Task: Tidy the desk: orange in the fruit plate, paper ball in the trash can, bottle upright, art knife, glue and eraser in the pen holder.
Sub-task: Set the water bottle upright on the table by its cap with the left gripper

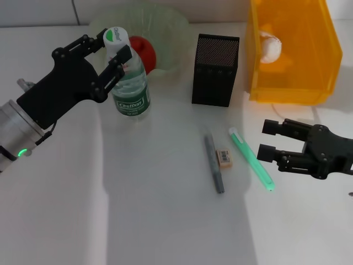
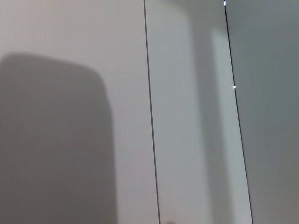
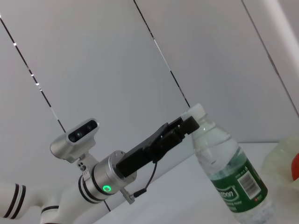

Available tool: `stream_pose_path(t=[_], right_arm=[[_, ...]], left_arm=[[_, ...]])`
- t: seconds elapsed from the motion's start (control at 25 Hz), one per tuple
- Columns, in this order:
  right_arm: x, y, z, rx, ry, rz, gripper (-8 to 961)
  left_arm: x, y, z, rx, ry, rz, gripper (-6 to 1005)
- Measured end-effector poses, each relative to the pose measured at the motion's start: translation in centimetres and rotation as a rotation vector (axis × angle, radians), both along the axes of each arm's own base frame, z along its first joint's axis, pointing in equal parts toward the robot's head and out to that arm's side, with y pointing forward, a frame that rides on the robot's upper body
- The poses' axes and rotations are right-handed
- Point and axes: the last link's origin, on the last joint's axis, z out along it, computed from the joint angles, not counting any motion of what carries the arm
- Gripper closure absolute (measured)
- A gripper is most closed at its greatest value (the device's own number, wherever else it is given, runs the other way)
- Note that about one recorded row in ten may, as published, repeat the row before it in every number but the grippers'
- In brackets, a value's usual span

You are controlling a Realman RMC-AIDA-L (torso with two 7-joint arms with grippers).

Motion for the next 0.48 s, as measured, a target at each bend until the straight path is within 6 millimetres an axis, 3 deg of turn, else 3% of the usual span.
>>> stream_pose_path(t=[0.48], right_arm=[[-0.5, 0.6, -0.8, -0.001, 0.007, 0.012, 157]], left_arm=[[-0.7, 0.4, -1.7, 0.004, 0.076, 0.043, 537]])
